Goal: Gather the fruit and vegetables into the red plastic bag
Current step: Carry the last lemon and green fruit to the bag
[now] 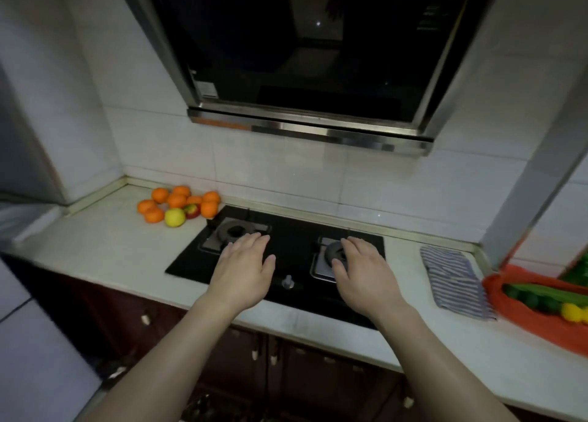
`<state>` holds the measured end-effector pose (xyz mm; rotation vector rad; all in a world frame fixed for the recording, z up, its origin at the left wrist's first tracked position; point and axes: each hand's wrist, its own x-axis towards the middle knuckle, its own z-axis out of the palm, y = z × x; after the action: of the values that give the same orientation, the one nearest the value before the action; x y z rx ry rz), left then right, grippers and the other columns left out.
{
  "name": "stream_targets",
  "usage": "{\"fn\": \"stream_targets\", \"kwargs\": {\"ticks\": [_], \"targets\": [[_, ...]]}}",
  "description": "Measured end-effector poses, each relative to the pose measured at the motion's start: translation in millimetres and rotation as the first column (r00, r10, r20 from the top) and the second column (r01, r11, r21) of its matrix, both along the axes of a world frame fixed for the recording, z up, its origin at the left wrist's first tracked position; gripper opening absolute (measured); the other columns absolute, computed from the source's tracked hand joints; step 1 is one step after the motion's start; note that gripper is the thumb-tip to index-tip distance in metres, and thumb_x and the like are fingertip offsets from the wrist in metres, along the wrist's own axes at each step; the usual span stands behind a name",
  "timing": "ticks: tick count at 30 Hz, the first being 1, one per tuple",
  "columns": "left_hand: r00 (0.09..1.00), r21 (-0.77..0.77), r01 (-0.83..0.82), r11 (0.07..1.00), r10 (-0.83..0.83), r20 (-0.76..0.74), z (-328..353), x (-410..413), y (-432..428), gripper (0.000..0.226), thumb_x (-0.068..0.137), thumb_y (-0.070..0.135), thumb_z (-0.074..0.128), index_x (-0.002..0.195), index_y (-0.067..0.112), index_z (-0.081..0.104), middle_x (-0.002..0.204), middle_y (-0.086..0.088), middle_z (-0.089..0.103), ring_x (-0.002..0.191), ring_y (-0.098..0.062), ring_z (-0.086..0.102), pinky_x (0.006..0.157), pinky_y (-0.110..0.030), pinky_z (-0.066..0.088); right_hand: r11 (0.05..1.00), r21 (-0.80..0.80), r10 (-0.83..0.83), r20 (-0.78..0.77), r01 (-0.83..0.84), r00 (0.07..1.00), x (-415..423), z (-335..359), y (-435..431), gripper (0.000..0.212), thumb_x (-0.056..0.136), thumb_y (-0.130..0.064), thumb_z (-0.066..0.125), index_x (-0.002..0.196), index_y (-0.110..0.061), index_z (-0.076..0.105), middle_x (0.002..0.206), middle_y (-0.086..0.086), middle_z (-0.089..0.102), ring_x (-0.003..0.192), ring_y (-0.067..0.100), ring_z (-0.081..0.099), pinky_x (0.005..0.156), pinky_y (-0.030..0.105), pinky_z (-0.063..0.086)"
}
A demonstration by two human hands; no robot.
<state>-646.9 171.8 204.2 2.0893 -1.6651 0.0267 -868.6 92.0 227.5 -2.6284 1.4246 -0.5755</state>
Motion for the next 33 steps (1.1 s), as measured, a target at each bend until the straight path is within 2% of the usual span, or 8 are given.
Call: {"fn": "stream_targets", "kwargs": {"ticks": [6,13,17,20,24,28,33], "targets": [[0.996,-0.008,-0.091,0.996,0.091,-0.027,-3.7,59.2,3.0,0.053,0.099,0.040,0.039,0.147,0.017,0.038,0.153,-0.004,0.036,0.143,-0.018,0.026,0.119,-0.039,0.020,0.995,-0.001,0.104,-0.020,-0.104,0.994,64.5,1.8,-13.1,0.056,0.098,-0.041,0.036,0.147,-0.013,0.033,0.152,0.004,0.033,0.141,0.019,0.024,0.115,0.030,0.015],[0.979,0.030,-0.205,0.978,0.205,0.008,-7.8,128.7,-17.9,0.052,0.098,0.039,0.040,0.146,0.017,0.038,0.153,-0.005,0.036,0.142,-0.020,0.029,0.117,-0.037,0.021,0.977,0.009,0.212,-0.020,-0.212,0.977,146.1,-12.2,-64.4,0.056,0.098,-0.041,0.037,0.145,-0.011,0.036,0.150,0.007,0.036,0.138,0.022,0.028,0.117,0.033,0.019],[0.962,0.081,-0.273,0.959,0.273,0.008,-4.6,170.9,-32.3,0.062,0.094,0.048,0.028,0.148,0.018,0.035,0.155,-0.006,0.032,0.143,-0.020,0.025,0.118,-0.040,0.020,0.962,0.012,0.274,0.012,-0.275,0.962,199.4,-13.5,-97.5,0.056,0.098,-0.041,0.036,0.146,-0.011,0.035,0.151,0.007,0.034,0.139,0.020,0.027,0.116,0.030,0.017],[0.942,0.103,-0.336,0.936,0.335,0.020,-2.7,201.1,-41.0,0.063,0.094,0.048,0.027,0.149,0.018,0.034,0.156,-0.006,0.031,0.144,-0.020,0.025,0.119,-0.039,0.019,0.940,0.023,0.340,0.009,-0.340,0.940,238.9,-9.8,-117.3,0.056,0.098,-0.041,0.034,0.146,-0.010,0.035,0.151,0.007,0.034,0.139,0.020,0.028,0.115,0.027,0.015],[0.919,0.085,-0.393,0.915,0.392,0.030,-0.9,236.4,-48.9,0.065,0.091,0.048,0.025,0.147,0.017,0.037,0.154,-0.007,0.035,0.142,-0.022,0.028,0.118,-0.037,0.020,0.911,-0.008,0.412,0.005,-0.412,0.911,286.2,-8.1,-136.7,0.063,0.090,-0.042,0.032,0.140,-0.004,0.043,0.143,0.014,0.045,0.132,0.026,0.040,0.112,0.031,0.024],[0.910,0.088,-0.415,0.905,0.414,0.029,-6.6,266.8,-49.9,0.071,0.089,0.054,0.019,0.147,0.016,0.038,0.153,-0.008,0.036,0.142,-0.022,0.030,0.117,-0.038,0.022,0.889,-0.023,0.458,0.017,-0.457,0.889,319.3,-12.0,-142.1,0.051,0.094,-0.032,0.047,0.135,-0.002,0.048,0.137,0.015,0.050,0.126,0.028,0.044,0.109,0.032,0.028],[0.906,0.090,-0.422,0.902,0.423,0.012,-9.7,312.6,-53.8,0.066,0.090,0.049,0.025,0.147,0.017,0.038,0.153,-0.008,0.037,0.141,-0.024,0.032,0.117,-0.036,0.023,0.883,-0.016,0.469,0.045,-0.468,0.882,368.4,-20.3,-147.6,0.044,0.092,-0.030,0.048,0.124,-0.002,0.056,0.121,0.016,0.058,0.112,0.032,0.052,0.100,0.036,0.038]]}}
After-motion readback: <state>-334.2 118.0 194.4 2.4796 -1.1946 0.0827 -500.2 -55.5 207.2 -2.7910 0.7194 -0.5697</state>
